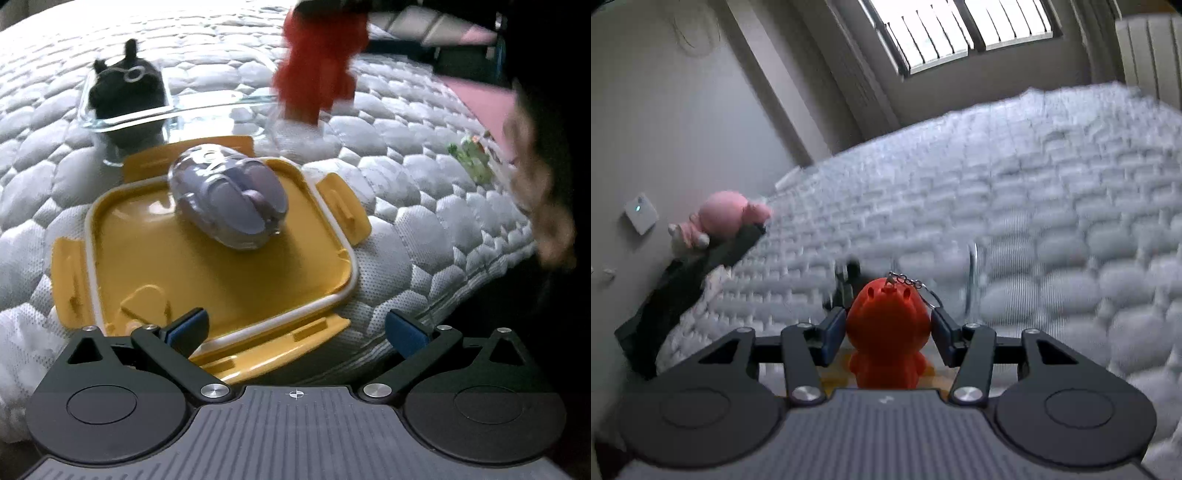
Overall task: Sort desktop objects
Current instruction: 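Lift the red toy into the glass dish beside the plush, release, then grasp the purple dome capsule toy on the lid with the right gripper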
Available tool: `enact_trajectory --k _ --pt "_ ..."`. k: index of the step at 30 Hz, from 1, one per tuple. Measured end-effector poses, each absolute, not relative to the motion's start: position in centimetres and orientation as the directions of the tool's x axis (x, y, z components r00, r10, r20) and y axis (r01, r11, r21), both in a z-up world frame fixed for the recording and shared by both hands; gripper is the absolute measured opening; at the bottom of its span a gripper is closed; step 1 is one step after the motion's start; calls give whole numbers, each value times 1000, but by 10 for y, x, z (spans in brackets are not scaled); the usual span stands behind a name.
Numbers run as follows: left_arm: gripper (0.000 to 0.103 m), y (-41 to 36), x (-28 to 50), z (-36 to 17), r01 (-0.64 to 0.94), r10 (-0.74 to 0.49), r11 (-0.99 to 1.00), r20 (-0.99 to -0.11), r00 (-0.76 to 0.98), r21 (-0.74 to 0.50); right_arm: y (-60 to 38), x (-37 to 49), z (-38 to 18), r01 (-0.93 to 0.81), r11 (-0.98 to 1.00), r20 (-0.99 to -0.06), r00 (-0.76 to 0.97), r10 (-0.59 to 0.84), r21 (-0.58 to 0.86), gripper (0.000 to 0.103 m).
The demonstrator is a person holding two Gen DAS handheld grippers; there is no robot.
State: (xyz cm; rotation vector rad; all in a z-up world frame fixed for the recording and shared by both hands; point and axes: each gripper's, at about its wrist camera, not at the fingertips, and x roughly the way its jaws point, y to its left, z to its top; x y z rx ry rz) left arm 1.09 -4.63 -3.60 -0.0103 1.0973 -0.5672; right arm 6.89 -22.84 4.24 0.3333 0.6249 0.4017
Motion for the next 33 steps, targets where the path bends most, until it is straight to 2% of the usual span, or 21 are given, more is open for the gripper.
enact_trajectory --k 3,5,11,21,28,33 --pt "103 -31 12 -35 403 -458 861 -820 343 -312 -215 97 60 -240 900 -511 756 408 363 53" --pt "103 -20 12 -33 390 -468 861 -808 357 -326 -201 123 60 -231 912 -555 734 392 339 53" --pt "103 6 13 -32 358 -504 853 -779 374 -380 -157 186 21 -197 941 -712 616 337 275 53" --pt "103 19 15 -33 353 -549 830 -743 383 -432 -139 216 -13 -138 957 -782 553 288 255 55" --pt "103 22 14 -34 345 -548 832 -741 387 -435 -153 220 -26 -93 927 -787 502 358 363 60" --pt "103 19 13 -32 349 -538 837 -751 384 -421 -171 196 -1 -129 894 -709 565 423 430 60"
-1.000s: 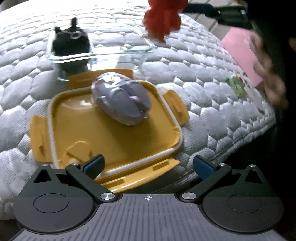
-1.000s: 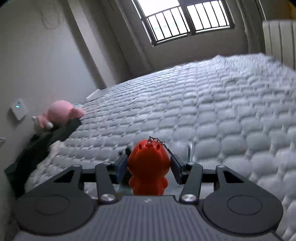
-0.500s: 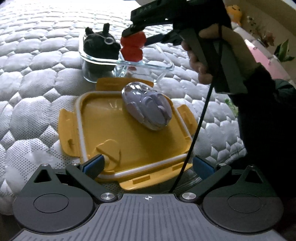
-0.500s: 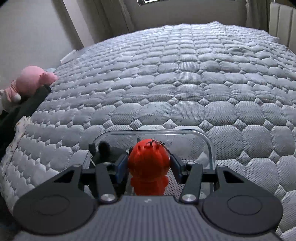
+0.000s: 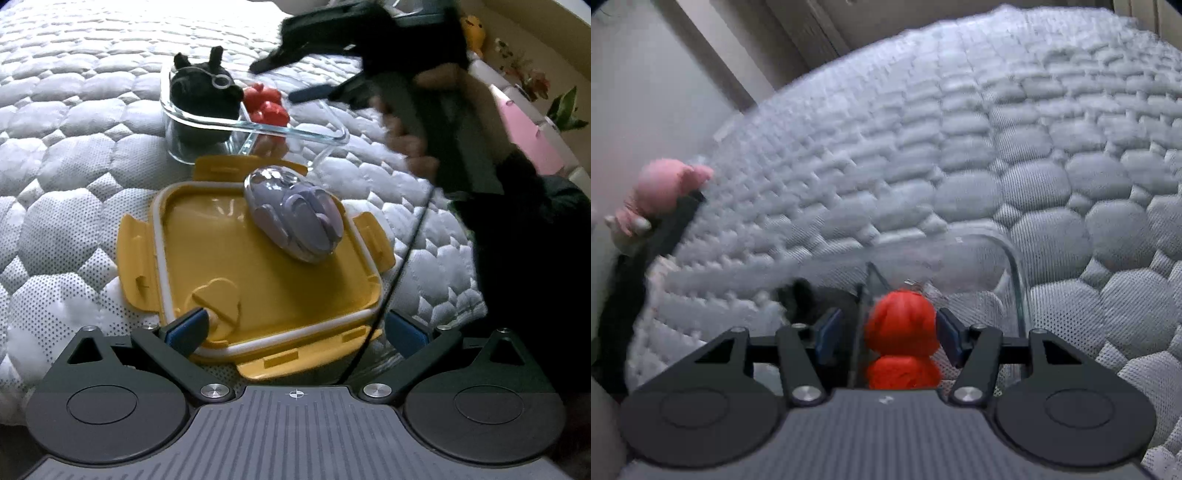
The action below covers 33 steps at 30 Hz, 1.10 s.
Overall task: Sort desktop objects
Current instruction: 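Grasp the purple dome capsule toy on the lid with the right gripper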
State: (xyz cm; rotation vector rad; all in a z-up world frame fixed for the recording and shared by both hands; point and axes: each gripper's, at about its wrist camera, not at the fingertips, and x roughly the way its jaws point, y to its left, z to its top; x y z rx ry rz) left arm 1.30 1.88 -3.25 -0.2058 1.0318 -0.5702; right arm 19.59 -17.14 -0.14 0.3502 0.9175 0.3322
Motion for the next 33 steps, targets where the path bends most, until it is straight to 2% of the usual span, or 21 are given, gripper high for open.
enact_trajectory --k 3,4,6,11,13,24,33 --pt "103 15 14 -32 348 -526 844 -759 384 -408 -172 166 23 -208 913 -679 615 402 351 61" --pt "103 14 14 -33 347 -521 846 -762 385 -404 -171 157 28 -235 916 -673 623 399 325 64" --pt "103 13 16 -34 337 -510 854 -770 384 -397 -171 135 35 -286 917 -666 631 398 278 76" --pt "103 7 16 -33 326 -482 869 -787 386 -372 -174 86 27 -363 907 -662 629 408 214 79" --pt "103 2 16 -31 326 -469 875 -794 387 -358 -177 73 18 -370 900 -661 619 424 231 79" --pt "103 -23 4 -26 391 -411 883 -828 381 -259 -196 82 -45 -286 802 -658 461 595 524 79" --pt "103 -25 7 -25 388 -414 883 -827 379 -264 -185 77 -48 -326 821 -670 475 570 468 76"
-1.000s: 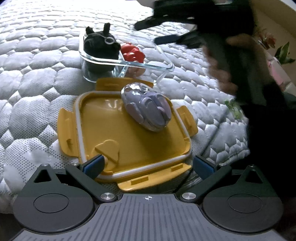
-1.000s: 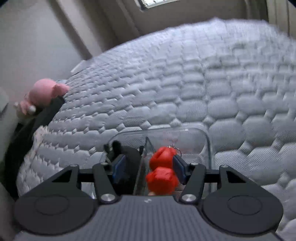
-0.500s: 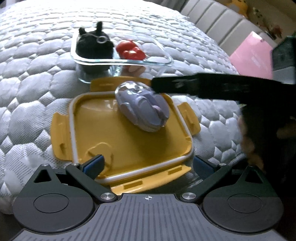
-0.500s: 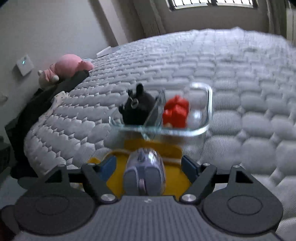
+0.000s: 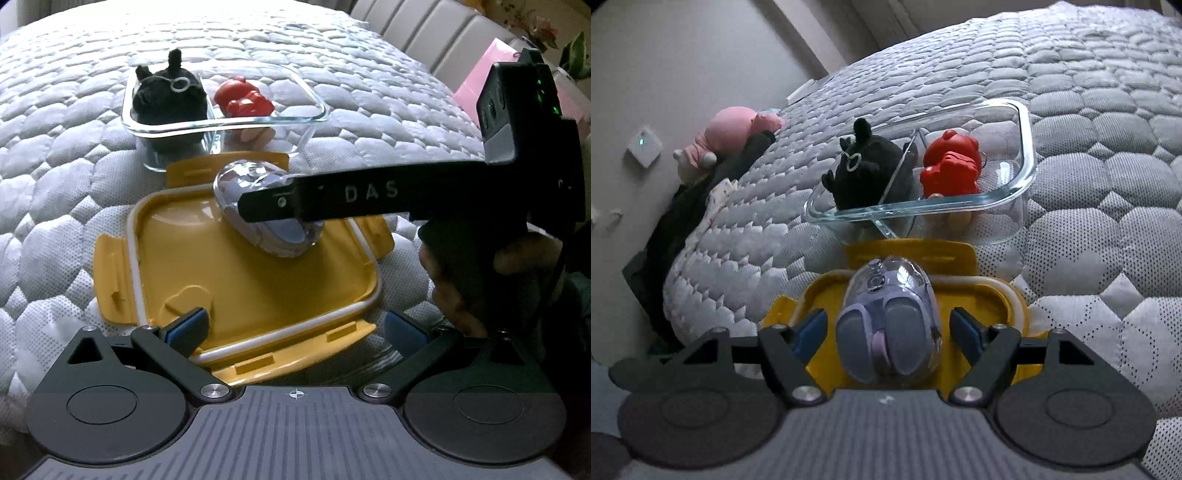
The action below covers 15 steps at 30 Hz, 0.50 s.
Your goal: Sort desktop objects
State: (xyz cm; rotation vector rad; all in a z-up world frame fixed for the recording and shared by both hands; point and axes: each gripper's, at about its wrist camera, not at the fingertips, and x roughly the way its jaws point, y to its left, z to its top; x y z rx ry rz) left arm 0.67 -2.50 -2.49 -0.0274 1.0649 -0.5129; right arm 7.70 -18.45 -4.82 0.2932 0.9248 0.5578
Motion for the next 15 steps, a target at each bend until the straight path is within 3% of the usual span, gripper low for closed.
enact_trajectory --k 9,15 --pt "103 -14 11 -25 354 -396 899 -826 402 -258 -180 74 -47 -336 840 -690 480 542 426 75" --pt "103 5 37 -29 179 -365 931 -822 437 -318 -211 55 -32 -248 865 -624 609 490 437 76"
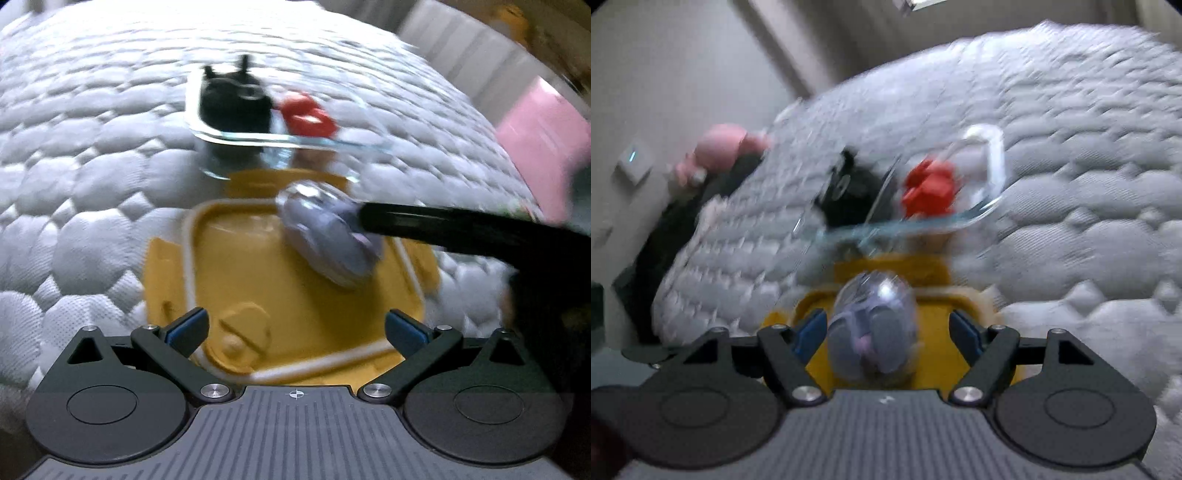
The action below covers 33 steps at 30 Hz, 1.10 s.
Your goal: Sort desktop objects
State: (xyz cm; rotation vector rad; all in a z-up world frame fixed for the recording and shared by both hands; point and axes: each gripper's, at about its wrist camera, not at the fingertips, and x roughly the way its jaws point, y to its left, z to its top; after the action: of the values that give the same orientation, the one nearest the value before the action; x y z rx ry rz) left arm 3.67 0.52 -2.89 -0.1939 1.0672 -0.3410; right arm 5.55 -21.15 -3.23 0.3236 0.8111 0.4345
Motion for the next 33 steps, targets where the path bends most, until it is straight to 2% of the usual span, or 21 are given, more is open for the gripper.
enact_trajectory --k 5,14,16,17,21,28,33 --pt "103 5 75 -36 48 -466 872 -798 382 -486 -248 30 -23 -124 904 -548 758 353 410 81" --pt "101 -43 92 -33 32 -320 940 -848 424 -338 -280 19 -50 -158 817 -470 751 465 555 81" --pt "90 -50 91 -32 43 -324 940 -845 426 -339 -288 20 -58 -145 789 -462 742 486 597 81" --pt "74 -53 89 -31 51 -315 944 -848 427 -325 -291 21 -61 -139 774 -457 738 496 617 81" --pt "74 -65 85 -28 67 -285 956 -856 432 -285 -304 20 -72 -121 734 -436 735 518 668 81" --pt "74 -71 78 -23 89 -284 958 -864 416 -273 -314 13 -80 -105 705 -412 747 521 701 81" --pt "74 -71 73 -6 132 -256 967 -867 429 -220 -311 10 -81 -115 699 -399 751 526 705 81"
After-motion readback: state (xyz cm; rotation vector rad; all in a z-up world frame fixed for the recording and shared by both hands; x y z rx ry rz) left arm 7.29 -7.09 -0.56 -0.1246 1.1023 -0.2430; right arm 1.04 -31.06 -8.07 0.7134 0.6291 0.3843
